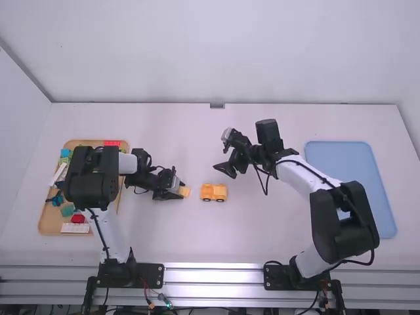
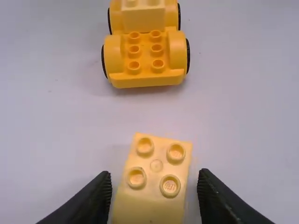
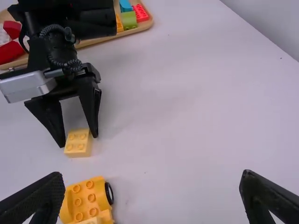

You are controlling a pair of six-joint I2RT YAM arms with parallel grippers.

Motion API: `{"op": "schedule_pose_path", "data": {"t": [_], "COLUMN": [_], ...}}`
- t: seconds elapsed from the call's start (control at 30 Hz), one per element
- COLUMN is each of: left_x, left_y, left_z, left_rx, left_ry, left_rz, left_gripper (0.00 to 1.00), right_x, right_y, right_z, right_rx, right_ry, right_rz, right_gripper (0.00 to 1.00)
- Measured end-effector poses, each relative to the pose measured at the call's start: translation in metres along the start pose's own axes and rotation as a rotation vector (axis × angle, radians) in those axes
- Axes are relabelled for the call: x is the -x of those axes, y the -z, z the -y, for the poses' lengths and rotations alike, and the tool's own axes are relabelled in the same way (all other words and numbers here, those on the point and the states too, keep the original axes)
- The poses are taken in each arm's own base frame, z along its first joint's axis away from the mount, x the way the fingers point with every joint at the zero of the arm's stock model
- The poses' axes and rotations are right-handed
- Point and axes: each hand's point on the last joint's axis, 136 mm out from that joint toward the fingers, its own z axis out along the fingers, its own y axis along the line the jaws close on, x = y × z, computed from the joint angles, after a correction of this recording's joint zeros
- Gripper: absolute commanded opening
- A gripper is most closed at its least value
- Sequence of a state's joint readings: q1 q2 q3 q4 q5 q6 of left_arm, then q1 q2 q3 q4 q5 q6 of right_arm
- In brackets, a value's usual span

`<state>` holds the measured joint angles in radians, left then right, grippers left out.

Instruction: Assemble lego blocks to make yellow taxi

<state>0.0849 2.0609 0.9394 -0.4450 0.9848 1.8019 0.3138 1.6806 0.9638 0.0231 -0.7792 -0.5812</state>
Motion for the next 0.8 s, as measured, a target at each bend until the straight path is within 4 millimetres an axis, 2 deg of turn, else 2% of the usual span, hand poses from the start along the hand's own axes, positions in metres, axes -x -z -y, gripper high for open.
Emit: {"op": "schedule_pose_path", "data": {"t": [0.13, 0.47, 0.53, 0.8], "left_x": [-0.001, 0.000, 0.006, 0.035], "left_y": [-0.001, -0.004, -0.002, 0.010], "left_z": [-0.005, 0.005, 0.006, -0.010], "left_rx": [0.018, 0.006, -0.005, -0.020], "left_ry": [-0.032, -0.007, 0.019, 0.078], "left_rz": [-0.002, 0.017, 0.042, 0.128], "left_gripper": [0.39, 0.31, 0.30, 0.07], "right_x": [0.000, -0.001, -0.002, -0.025], "right_y": [0.000, 0.000, 0.000, 0.007], "right_z": [0.000, 0.000, -0.001, -0.002], "right_rx": [0.000, 0.001, 0.004, 0.014], "right_ry": [-0.001, 0.000, -0.006, 0.016], "right_rz": [-0.001, -0.002, -0.008, -0.055], "right_gripper": [0.99, 0.99, 0.99, 0.99]}}
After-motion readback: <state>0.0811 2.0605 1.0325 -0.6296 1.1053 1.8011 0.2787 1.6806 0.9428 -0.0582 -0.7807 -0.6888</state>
